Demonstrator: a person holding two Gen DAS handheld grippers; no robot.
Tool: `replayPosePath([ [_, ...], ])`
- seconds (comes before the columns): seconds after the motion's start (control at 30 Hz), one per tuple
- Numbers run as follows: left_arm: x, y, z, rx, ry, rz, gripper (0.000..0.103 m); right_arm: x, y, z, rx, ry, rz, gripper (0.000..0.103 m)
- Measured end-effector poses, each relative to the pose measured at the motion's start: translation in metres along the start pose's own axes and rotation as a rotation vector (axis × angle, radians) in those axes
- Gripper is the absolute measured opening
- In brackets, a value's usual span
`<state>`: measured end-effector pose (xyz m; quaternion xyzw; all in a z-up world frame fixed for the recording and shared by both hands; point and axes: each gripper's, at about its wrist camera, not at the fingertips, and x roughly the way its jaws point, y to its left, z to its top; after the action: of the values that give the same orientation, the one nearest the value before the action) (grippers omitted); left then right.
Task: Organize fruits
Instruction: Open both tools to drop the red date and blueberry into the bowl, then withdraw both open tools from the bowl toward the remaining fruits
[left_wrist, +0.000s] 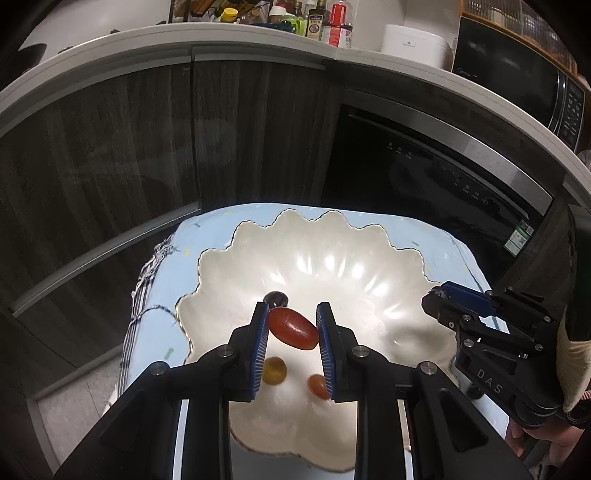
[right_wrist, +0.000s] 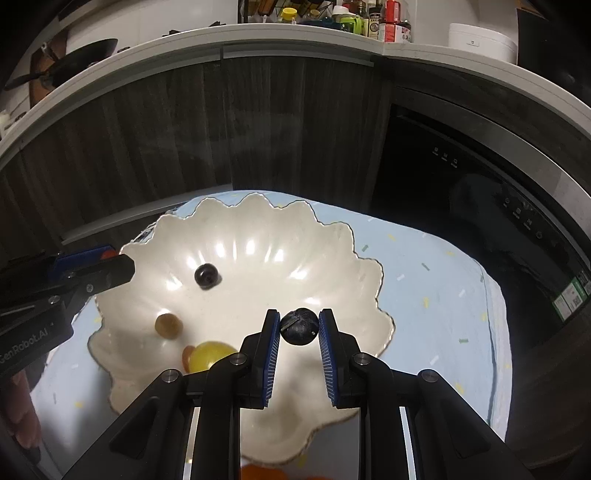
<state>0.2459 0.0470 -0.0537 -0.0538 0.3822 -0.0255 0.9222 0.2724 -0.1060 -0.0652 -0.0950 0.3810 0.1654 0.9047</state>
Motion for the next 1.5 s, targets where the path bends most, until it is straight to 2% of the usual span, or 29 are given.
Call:
replayPosePath([
  [0.27, 0.015, 0.005, 0.009, -0.001, 0.029, 0.01, 0.026, 0.023, -0.006, 0.009, 0.029, 0.045, -0.025, 0.023],
  [0.4, 0.018, 0.004, 0.006, -0.002, 0.046, -0.002, 0.03, 0.028, -0.007, 0.009, 0.024, 0.061, -0.027, 0.023],
  [0.47, 0.016, 0.003, 0.005, -0.001, 0.046, 0.001, 0.043, 0.026, -0.007, 0.01, 0.023, 0.058, -0.023, 0.024],
  [0.5, 0.015, 0.003, 0.005, -0.004, 0.039, 0.007, 0.054, 0.026, -0.007, 0.01, 0.02, 0.057, -0.021, 0.024],
  [0.53, 0.012, 0.004, 0.005, -0.01, 0.028, 0.018, 0.061, 0.025, -0.006, 0.011, 0.015, 0.056, -0.023, 0.029],
  [0.57, 0.011, 0.004, 0.006, -0.014, 0.02, 0.023, 0.063, 0.024, -0.006, 0.011, 0.012, 0.055, -0.032, 0.039],
  [0.6, 0.009, 0.005, 0.007, -0.018, 0.012, 0.029, 0.067, 0.023, -0.006, 0.012, 0.01, 0.051, -0.046, 0.043],
  [0.67, 0.006, 0.006, 0.008, -0.025, 0.003, 0.047, 0.077, 0.018, -0.006, 0.012, 0.008, 0.028, -0.072, 0.059],
  [0.7, 0.005, 0.007, 0.008, -0.028, 0.0, 0.053, 0.082, 0.016, -0.006, 0.013, 0.009, 0.018, -0.083, 0.063],
  [0.73, 0.005, 0.007, 0.008, -0.031, -0.002, 0.057, 0.083, 0.014, -0.006, 0.014, 0.014, 0.01, -0.093, 0.069],
  [0.77, 0.004, 0.008, 0.009, -0.031, 0.0, 0.061, 0.083, 0.012, -0.006, 0.014, 0.019, 0.003, -0.096, 0.071],
  [1.03, -0.005, 0.01, 0.007, -0.033, -0.004, 0.075, 0.092, 0.003, -0.001, 0.015, 0.019, -0.018, -0.089, 0.071],
  [1.5, -0.037, -0.005, 0.0, -0.011, -0.029, 0.071, 0.093, -0.033, -0.001, 0.009, 0.034, -0.07, -0.088, 0.071],
])
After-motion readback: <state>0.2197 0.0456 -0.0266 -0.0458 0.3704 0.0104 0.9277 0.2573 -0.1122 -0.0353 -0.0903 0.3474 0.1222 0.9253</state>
